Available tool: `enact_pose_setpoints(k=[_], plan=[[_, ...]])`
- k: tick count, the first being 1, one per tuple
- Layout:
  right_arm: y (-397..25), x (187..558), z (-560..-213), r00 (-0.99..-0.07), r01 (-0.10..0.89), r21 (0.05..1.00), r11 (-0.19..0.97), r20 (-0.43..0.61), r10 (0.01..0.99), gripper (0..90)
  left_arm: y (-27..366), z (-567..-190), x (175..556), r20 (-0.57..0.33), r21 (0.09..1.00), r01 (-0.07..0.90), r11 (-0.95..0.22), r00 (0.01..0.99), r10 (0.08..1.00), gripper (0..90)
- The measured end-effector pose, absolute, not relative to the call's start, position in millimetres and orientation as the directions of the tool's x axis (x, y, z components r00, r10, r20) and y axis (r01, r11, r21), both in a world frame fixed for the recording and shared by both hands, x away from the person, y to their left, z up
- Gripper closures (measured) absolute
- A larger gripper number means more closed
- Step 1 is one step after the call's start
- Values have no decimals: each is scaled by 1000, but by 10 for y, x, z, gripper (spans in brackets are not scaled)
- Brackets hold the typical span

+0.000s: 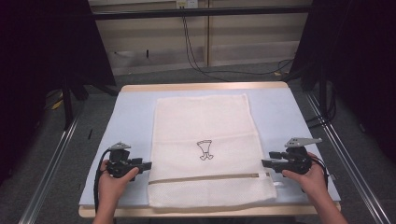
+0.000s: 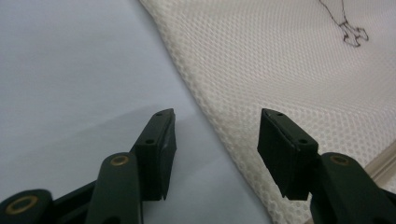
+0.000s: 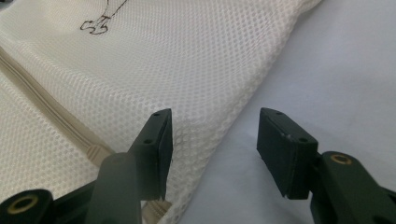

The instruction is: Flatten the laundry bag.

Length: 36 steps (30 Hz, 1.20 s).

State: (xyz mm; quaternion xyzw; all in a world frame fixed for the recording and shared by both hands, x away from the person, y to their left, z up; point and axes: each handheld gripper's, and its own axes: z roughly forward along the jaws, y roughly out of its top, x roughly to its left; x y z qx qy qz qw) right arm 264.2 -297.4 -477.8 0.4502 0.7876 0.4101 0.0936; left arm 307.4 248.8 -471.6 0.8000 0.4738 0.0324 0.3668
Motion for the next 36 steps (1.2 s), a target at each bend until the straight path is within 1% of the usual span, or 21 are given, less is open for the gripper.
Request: enact_pose_setpoints(k=[2, 3, 6, 8, 10, 11, 12, 13, 16, 18, 19, 20, 29, 32, 34, 35, 36], plan=[[-2937, 2637, -4792, -573, 648, 711, 273, 219, 789, 483, 2460, -4710, 3077, -292, 612, 740, -280, 540, 789, 488], [-2917, 2635, -4803, -575, 653, 703, 282, 218, 788, 516, 2444, -4708, 3077, -299, 610, 744, -271, 533, 791, 509], [-2883, 2635, -4814, -585, 655, 694, 300, 213, 783, 638, 2398, -4706, 3074, -310, 594, 749, -293, 550, 776, 582], [-2868, 2641, -4811, -581, 665, 685, 298, 224, 783, 696, 2340, -4700, 3074, -310, 581, 753, -309, 556, 772, 653], [-2865, 2646, -4810, -575, 669, 682, 296, 222, 788, 754, 2303, -4684, 3088, -286, 567, 755, -329, 555, 781, 751], [-2866, 2655, -4814, -574, 671, 681, 292, 229, 786, 776, 2297, -4686, 3100, -299, 564, 763, -316, 545, 784, 800], [-2868, 2661, -4816, -572, 673, 681, 287, 233, 787, 791, 2300, -4686, 3112, -301, 560, 764, -322, 550, 779, 837], [-2870, 2666, -4814, -571, 676, 679, 286, 237, 786, 801, 2293, -4683, 3121, -299, 558, 764, -323, 549, 781, 853], [-2860, 2678, -4813, -566, 676, 681, 279, 239, 789, 826, 2282, -4659, 3153, -278, 563, 759, -326, 546, 790, 872], [-2852, 2694, -4810, -558, 676, 686, 268, 240, 794, 831, 2284, -4664, 3186, -284, 574, 763, -297, 526, 802, 872], [-2847, 2704, -4809, -558, 676, 687, 268, 238, 795, 832, 2310, -4665, 3219, -273, 573, 759, -310, 533, 801, 872], [-2837, 2713, -4809, -554, 675, 689, 264, 238, 798, 833, 2315, -4671, 3243, -289, 567, 768, -299, 525, 800, 873], [-2793, 2764, -4802, -547, 659, 708, 254, 219, 808, 835, 2385, -4686, 3346, -290, 584, 765, -274, 511, 809, 872], [-2773, 2774, -4792, -553, 648, 718, 255, 213, 805, 836, 2426, -4676, 3350, -289, 586, 763, -273, 512, 809, 872], [-2756, 2784, -4794, -561, 640, 723, 260, 209, 801, 836, 2439, -4681, 3346, -299, 594, 766, -247, 495, 816, 872], [-2747, 2787, -4793, -561, 643, 721, 259, 213, 800, 835, 2463, -4680, 3354, -292, 589, 763, -267, 508, 810, 873], [-2739, 2792, -4796, -564, 640, 722, 262, 209, 799, 834, 2468, -4684, 3356, -299, 589, 766, -256, 501, 812, 872]])
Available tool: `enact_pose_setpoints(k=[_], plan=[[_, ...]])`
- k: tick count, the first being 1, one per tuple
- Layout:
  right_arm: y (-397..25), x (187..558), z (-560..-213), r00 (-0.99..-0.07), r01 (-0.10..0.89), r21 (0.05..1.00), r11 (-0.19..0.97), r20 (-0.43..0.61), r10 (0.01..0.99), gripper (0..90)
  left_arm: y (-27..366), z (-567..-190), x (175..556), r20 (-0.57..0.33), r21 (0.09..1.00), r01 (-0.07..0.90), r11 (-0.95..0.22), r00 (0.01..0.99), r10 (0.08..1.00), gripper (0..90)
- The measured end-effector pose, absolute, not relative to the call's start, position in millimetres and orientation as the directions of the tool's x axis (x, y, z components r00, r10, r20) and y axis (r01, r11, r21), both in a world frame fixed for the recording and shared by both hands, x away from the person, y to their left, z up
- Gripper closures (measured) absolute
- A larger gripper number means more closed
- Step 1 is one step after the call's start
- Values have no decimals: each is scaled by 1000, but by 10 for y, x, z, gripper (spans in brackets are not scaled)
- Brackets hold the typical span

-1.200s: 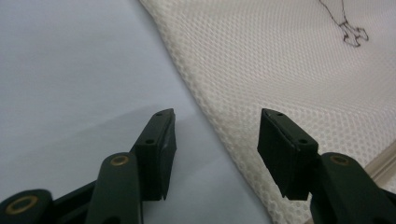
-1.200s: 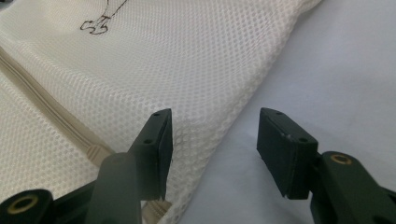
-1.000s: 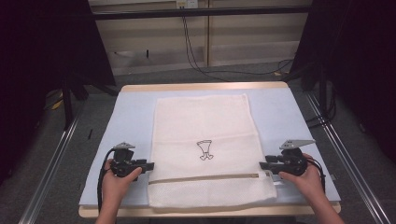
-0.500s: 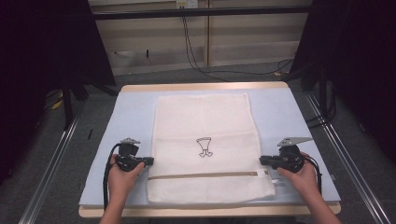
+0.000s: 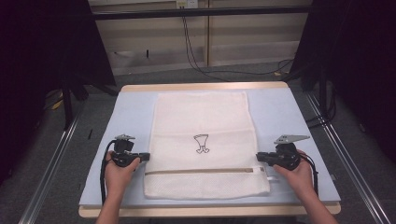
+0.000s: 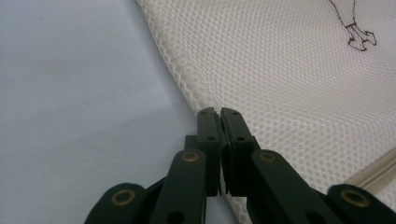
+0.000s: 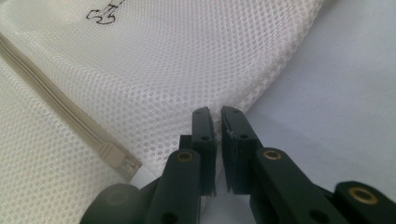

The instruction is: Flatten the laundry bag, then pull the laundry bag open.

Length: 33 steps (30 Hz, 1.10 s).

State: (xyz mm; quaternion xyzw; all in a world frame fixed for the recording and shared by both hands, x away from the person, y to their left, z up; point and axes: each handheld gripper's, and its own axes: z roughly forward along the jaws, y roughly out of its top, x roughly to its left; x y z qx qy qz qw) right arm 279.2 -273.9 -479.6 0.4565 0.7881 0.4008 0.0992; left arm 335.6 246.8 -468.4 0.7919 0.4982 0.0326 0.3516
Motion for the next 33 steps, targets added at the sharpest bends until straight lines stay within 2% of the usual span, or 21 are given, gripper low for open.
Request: enact_pose_setpoints(k=[15, 18, 23, 27, 33], plan=[[-2657, 2801, -4799, -562, 637, 724, 264, 202, 802, 829, 2546, -4688, 3391, -300, 603, 761, -237, 492, 817, 871], [-2648, 2774, -4785, -564, 644, 716, 269, 206, 800, 820, 2558, -4663, 3371, -308, 613, 759, -218, 484, 819, 845], [-2662, 2731, -4777, -563, 649, 712, 268, 213, 798, 776, 2511, -4586, 3341, -326, 624, 754, -203, 488, 810, 675], [-2688, 2697, -4759, -553, 642, 728, 241, 223, 803, 707, 2388, -4543, 3321, -349, 637, 744, -203, 513, 784, 597], [-2752, 2601, -4710, -554, 628, 746, 223, 227, 801, 703, 2198, -4507, 3300, -355, 641, 732, -230, 548, 757, 506]])
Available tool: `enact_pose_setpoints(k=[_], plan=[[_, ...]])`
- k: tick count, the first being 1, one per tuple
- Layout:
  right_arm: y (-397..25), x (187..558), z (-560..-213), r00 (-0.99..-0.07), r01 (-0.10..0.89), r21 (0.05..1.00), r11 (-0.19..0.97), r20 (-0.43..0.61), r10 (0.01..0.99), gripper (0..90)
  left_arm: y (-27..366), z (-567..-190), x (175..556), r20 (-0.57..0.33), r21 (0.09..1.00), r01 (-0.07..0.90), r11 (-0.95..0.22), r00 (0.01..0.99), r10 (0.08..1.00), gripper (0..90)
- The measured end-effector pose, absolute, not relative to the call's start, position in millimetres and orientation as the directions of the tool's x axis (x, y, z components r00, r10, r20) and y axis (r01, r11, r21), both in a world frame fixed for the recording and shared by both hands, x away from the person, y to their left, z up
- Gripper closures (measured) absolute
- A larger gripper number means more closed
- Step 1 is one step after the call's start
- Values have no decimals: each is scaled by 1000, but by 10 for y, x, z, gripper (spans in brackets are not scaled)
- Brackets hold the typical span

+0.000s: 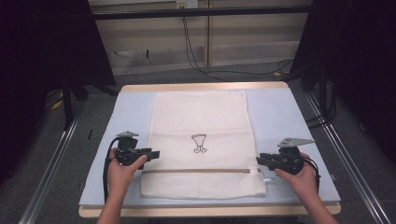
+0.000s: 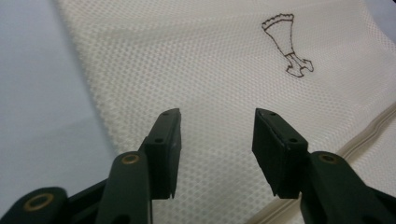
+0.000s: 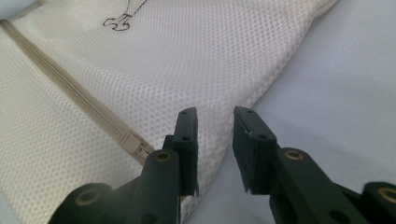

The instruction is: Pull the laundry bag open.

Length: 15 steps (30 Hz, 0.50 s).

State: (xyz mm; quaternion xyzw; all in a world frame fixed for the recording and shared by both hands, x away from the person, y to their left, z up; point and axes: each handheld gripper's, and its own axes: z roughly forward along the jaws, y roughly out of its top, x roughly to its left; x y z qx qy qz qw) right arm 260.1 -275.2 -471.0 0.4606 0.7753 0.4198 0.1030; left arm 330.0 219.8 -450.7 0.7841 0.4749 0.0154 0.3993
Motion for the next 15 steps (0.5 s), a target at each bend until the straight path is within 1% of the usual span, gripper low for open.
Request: enact_pose_setpoints(k=[4, 7, 9, 12, 15], plan=[[-2763, 2562, -4732, -556, 631, 739, 236, 219, 802, 685, 2070, -4505, 3289, -369, 638, 724, -260, 585, 722, 469], [-2765, 2541, -4753, -552, 636, 736, 231, 224, 803, 661, 1963, -4511, 3284, -377, 632, 722, -281, 604, 702, 411], [-2754, 2529, -4766, -551, 643, 730, 233, 229, 802, 665, 1901, -4513, 3283, -397, 634, 722, -277, 611, 685, 398], [-2747, 2502, -4781, -558, 644, 725, 244, 228, 798, 669, 1822, -4507, 3277, -391, 638, 714, -288, 623, 677, 390], [-2730, 2468, -4792, -566, 651, 718, 248, 240, 789, 704, 1765, -4504, 3271, -399, 632, 719, -290, 623, 673, 394]])
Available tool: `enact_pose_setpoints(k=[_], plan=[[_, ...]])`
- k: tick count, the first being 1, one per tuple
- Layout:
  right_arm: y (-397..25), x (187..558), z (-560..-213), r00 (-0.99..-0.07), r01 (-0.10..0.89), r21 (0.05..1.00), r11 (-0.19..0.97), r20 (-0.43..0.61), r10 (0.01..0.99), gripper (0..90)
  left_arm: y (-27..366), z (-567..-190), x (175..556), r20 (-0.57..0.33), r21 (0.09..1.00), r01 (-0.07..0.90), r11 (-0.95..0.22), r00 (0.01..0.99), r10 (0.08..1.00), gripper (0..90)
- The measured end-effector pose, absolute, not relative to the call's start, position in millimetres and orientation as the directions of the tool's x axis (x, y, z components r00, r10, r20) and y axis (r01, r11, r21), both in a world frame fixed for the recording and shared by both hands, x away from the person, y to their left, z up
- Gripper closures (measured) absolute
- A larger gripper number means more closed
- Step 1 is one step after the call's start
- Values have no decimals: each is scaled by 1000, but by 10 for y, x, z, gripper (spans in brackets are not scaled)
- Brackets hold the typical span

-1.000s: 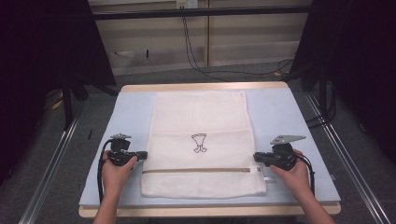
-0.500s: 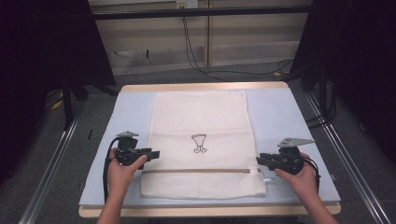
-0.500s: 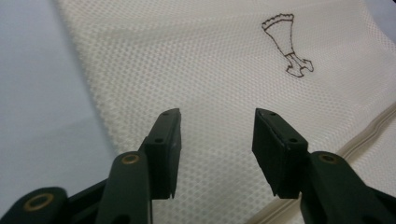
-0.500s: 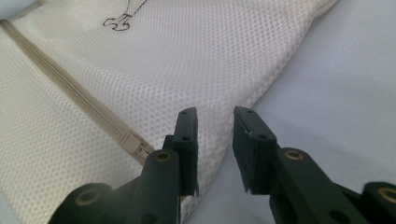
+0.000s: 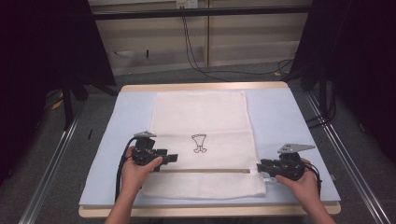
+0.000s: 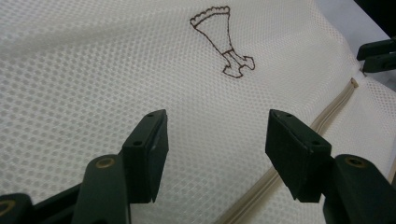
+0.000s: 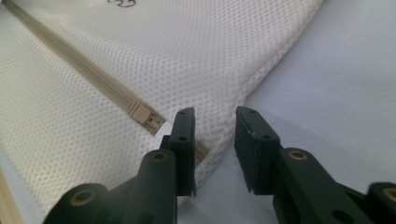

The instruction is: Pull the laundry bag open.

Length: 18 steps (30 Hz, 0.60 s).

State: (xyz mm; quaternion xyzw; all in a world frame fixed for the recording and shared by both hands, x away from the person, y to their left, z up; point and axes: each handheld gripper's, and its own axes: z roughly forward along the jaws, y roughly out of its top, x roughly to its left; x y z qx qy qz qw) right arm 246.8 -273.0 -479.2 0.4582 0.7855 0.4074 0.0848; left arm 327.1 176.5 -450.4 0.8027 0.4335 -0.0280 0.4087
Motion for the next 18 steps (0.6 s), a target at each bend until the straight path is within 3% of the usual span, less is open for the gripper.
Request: enact_pose_setpoints(k=[3, 7, 9, 13, 18], plan=[[-2712, 2459, -4797, -574, 651, 714, 259, 240, 783, 746, 1693, -4501, 3251, -421, 641, 714, -282, 634, 648, 404], [-2739, 2467, -4791, -587, 651, 712, 262, 254, 769, 898, 1601, -4497, 3221, -463, 647, 719, -255, 636, 617, 437], [-2726, 2460, -4808, -598, 649, 715, 260, 269, 755, 899, 1551, -4489, 3203, -481, 646, 722, -246, 636, 603, 456], [-2682, 2441, -4772, -634, 603, 729, 325, 191, 749, 899, 1405, -4470, 3146, -514, 635, 739, -225, 621, 592, 544], [-2633, 2389, -4796, -689, 525, 757, 389, 110, 717, 899, 1247, -4490, 3133, -545, 602, 760, -245, 615, 569, 586]])
